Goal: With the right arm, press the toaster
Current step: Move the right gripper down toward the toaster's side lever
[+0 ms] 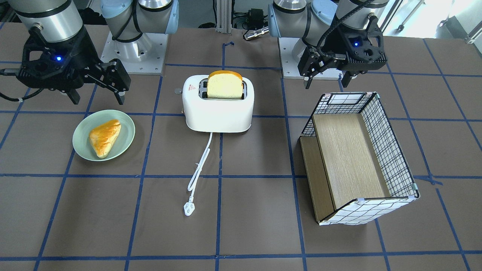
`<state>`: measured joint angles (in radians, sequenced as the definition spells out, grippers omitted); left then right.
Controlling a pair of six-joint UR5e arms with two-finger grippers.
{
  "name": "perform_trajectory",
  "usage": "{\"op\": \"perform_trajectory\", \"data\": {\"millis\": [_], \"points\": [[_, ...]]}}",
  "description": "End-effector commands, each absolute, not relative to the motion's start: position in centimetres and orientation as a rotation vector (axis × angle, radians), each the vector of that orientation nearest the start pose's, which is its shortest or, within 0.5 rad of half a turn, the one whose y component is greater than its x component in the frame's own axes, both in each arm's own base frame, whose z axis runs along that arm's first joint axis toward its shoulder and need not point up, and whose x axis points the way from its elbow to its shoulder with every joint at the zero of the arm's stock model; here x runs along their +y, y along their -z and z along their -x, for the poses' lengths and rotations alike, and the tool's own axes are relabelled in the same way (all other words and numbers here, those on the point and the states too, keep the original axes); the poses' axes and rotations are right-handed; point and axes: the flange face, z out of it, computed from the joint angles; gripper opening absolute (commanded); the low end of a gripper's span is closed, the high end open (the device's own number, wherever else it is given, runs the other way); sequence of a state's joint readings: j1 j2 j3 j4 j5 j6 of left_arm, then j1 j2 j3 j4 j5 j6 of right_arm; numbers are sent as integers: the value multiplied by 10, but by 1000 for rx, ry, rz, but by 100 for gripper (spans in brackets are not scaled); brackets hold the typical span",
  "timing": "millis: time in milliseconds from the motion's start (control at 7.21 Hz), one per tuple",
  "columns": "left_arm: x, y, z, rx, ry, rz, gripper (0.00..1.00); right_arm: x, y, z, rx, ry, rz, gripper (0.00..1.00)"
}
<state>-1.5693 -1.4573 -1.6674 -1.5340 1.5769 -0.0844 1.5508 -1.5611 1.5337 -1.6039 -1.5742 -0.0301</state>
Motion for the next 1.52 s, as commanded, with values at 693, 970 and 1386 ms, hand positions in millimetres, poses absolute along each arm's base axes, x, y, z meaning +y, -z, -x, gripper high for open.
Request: {"op": "perform_trajectory", "data": {"millis": [693,970,1386], "points": [[-450,-497,132,3134,82,135,100,-386,-510,-124,3121,-383,-127,63],[-449,-497,132,3134,85,135,100,-375,-488,-125,3106,-444,-123,25],[-449,-497,132,3134,85,135,100,-377,-451,-136,2996,-458,-127,7]]}}
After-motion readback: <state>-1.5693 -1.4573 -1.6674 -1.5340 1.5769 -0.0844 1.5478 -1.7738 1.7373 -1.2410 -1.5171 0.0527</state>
